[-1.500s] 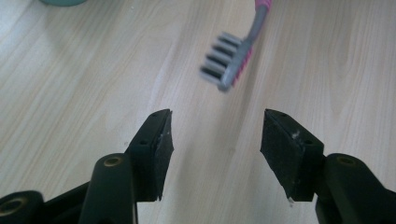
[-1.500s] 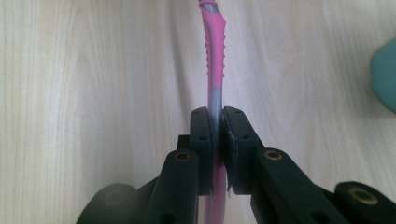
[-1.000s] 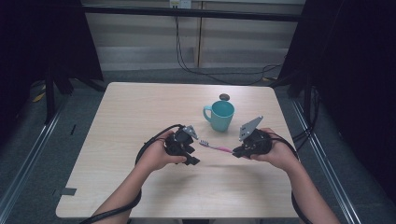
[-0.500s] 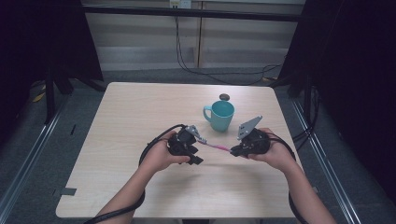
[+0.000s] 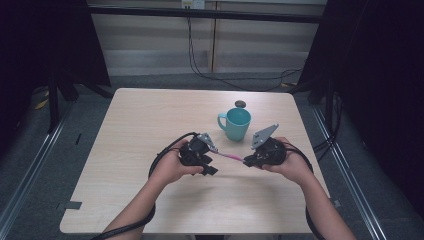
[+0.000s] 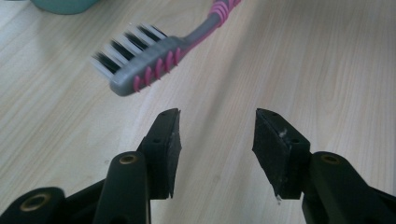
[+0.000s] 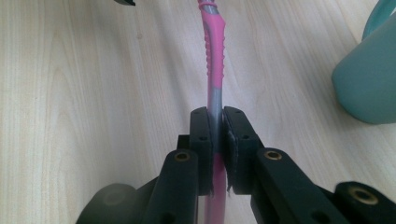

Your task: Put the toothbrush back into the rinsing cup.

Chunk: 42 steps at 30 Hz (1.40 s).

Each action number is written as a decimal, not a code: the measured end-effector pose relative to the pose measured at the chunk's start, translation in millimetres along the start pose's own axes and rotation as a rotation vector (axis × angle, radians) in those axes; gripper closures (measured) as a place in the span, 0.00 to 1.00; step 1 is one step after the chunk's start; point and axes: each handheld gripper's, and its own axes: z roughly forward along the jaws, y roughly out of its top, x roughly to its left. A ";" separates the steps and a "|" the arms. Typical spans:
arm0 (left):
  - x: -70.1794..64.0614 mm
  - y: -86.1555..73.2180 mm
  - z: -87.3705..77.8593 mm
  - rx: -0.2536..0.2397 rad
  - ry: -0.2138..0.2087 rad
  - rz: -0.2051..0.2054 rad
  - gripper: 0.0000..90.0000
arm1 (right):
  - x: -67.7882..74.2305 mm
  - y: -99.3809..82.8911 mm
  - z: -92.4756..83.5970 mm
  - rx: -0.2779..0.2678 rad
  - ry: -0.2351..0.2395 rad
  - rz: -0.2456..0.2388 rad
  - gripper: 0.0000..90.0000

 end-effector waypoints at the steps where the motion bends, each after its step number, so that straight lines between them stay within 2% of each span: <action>1: 0.5 -0.1 -0.7 -0.004 0.002 -0.005 0.57 | 0.2 0.1 0.3 0.000 0.001 -0.001 0.92; 18: 1.1 2.8 -2.7 -0.021 0.005 -0.010 0.58 | 3.8 2.5 3.4 -0.017 0.001 0.005 0.92; 26: 1.2 4.2 -5.4 -0.063 0.002 -0.042 0.60 | 5.8 4.0 3.9 -0.043 -0.020 0.010 0.92; 34: 0.8 7.1 -8.4 -0.085 -0.004 -0.047 0.61 | 7.9 6.7 7.2 -0.069 -0.006 0.010 0.92; 37: 1.3 8.8 -11.3 -0.116 -0.004 -0.051 0.61 | 8.5 7.4 8.3 -0.066 -0.008 0.014 0.92; 40: 1.8 9.7 -13.4 -0.145 -0.013 -0.072 0.61 | 9.0 8.1 9.3 -0.061 -0.006 0.015 0.92; 42: 2.2 11.0 -14.5 -0.181 -0.014 -0.085 0.62 | 9.9 9.2 10.9 -0.064 -0.008 0.017 0.92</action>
